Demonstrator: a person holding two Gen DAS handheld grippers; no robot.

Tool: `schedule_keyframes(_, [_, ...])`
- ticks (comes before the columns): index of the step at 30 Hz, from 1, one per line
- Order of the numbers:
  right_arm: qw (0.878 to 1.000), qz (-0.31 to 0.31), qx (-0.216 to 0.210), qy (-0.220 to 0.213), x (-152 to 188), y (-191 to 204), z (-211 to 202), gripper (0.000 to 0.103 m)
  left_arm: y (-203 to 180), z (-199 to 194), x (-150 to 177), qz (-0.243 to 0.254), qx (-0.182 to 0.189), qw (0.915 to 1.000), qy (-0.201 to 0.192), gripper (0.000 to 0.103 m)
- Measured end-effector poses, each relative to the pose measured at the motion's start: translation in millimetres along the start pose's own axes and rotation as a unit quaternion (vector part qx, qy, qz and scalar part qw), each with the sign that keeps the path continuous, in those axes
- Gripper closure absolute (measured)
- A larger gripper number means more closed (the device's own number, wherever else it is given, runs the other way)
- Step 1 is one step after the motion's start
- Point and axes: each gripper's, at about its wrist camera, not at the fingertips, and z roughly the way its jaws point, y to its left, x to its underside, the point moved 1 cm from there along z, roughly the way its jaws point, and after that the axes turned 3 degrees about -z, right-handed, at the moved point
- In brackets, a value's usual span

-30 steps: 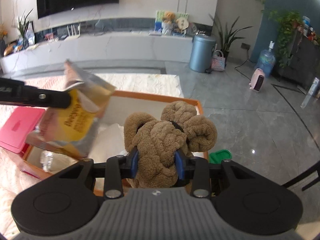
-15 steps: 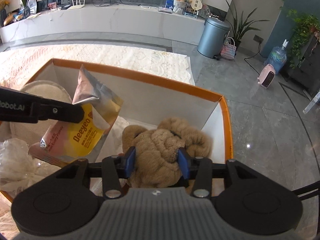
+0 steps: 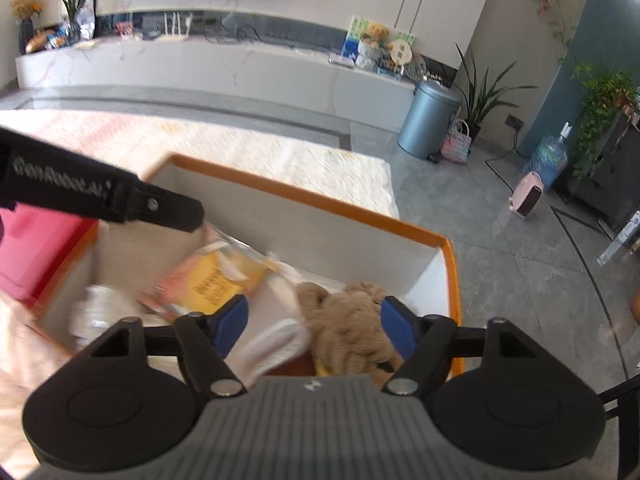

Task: Organize soft objects
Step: 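Open left tool to drop the packet while right tool releases the plush into the box, then move both open tools back over the orange ball and pink hat on the bed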

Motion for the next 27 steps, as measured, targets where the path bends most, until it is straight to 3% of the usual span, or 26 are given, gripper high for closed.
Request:
schedule_keyframes(5, [0.998, 0.039, -0.032, -0.037, 2, 35, -36, 0.023, 0, -50, 21, 0.046, -0.019, 0.9978, -0.043, 0.067])
schedule_keyframes(10, [0.992, 0.087, -0.072, -0.06, 11, 80, -63, 0.02, 12, -100, 47, 0.057, -0.062, 0.9936, -0.076, 0.066])
schedule_keyframes(21, [0.985, 0.101, -0.119, -0.074, 30, 192, -85, 0.02, 82, -175, 101, -0.005, -0.171, 0.9826, -0.072, 0.066])
schedule_keyframes(27, [0.983, 0.063, -0.143, -0.095, 26, 248, -81, 0.022, 131, -204, 117, -0.044, -0.209, 0.974, -0.076, 0.066])
